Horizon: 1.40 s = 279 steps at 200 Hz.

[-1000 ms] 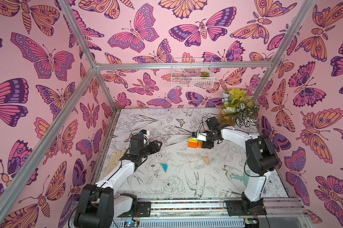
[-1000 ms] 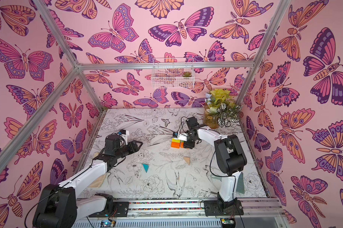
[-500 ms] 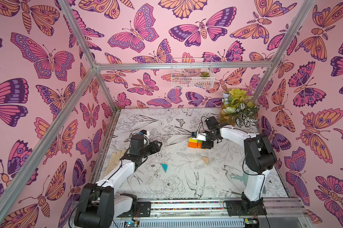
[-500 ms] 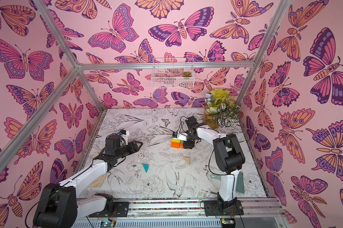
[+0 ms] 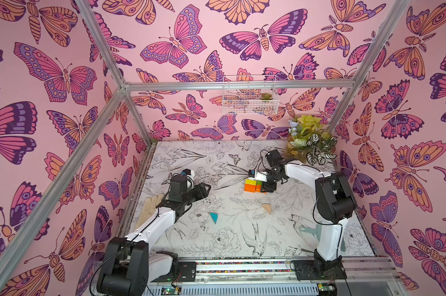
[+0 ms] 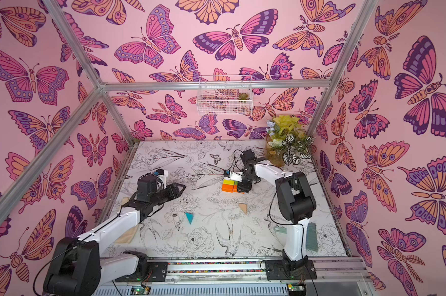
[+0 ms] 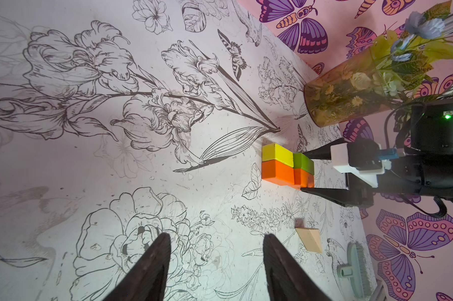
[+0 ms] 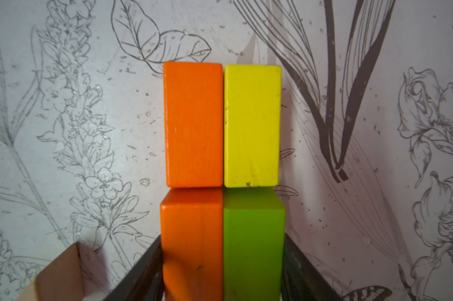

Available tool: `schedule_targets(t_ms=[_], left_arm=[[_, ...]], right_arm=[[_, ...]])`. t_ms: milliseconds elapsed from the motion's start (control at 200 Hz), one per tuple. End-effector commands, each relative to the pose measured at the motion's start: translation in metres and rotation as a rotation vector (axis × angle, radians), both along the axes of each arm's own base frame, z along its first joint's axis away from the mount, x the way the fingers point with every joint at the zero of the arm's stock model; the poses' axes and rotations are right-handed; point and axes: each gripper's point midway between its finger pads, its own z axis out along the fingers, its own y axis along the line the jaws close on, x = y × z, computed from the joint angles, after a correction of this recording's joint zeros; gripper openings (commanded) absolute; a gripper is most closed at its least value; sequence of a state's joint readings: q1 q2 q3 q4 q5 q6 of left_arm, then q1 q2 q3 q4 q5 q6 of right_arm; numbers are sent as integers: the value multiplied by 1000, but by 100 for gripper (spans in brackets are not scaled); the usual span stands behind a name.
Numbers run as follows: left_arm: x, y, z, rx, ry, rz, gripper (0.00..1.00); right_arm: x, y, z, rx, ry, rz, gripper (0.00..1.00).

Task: Assemble a piece of candy with building blocks
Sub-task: Assemble the building blocks at the center of the board.

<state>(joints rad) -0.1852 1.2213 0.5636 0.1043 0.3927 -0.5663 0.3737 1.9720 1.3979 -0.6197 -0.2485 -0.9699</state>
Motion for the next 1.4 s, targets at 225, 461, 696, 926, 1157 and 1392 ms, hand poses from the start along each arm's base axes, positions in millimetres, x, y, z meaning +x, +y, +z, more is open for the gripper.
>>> schedule_targets(t_ms=[225, 461, 696, 926, 1157, 1392], left_arm=[[-3, 3, -9, 5, 20, 14, 60], [-3, 4, -9, 7, 19, 19, 60], [-3, 4, -10, 6, 23, 18, 60], [-3, 4, -10, 7, 25, 18, 60], [0, 0, -13, -9, 38, 7, 60], [1, -2, -11, -18, 31, 0, 60]], right_arm=[[2, 1, -4, 11, 32, -17, 64], [6, 1, -6, 10, 19, -31, 68], [11, 4, -2, 30, 1, -41, 77], [15, 10, 52, 123, -131, -60, 77], [-1, 4, 85, 223, -211, -149, 69], [34, -43, 83, 245, -452, -501, 0]])
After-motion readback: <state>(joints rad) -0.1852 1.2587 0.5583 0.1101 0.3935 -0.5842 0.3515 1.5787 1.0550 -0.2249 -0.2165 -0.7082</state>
